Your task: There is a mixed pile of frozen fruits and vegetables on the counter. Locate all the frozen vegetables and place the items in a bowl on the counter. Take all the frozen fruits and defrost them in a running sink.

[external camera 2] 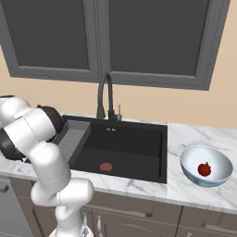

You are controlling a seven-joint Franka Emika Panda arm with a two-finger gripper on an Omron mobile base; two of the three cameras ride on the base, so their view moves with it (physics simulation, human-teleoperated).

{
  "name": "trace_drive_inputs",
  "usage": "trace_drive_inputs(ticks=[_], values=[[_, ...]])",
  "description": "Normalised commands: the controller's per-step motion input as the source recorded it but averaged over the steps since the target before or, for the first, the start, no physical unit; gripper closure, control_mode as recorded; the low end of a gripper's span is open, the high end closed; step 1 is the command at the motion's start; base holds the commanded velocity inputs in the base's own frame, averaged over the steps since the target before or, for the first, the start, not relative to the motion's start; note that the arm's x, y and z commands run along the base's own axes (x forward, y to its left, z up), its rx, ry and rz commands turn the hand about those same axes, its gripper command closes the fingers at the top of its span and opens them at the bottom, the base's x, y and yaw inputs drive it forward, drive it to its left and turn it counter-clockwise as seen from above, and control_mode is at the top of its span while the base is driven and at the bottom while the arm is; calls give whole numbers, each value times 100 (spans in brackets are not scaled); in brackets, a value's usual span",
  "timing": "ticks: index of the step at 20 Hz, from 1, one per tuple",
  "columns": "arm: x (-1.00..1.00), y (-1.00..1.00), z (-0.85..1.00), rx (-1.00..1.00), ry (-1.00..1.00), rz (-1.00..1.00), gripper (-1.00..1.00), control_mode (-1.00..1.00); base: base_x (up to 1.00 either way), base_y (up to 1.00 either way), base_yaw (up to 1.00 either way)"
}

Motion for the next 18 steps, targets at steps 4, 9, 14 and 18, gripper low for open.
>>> trace_drive_inputs(ticks=[4,9,14,18], values=[[13,-42,19,-6,5,0,100,-100,0,0,0],[9,-43,15,-6,4,1,100,-100,0,0,0],[1,-45,18,-6,1,0,100,-100,0,0,0],[0,-49,0,-1,1,0,100,-100,0,0,0]])
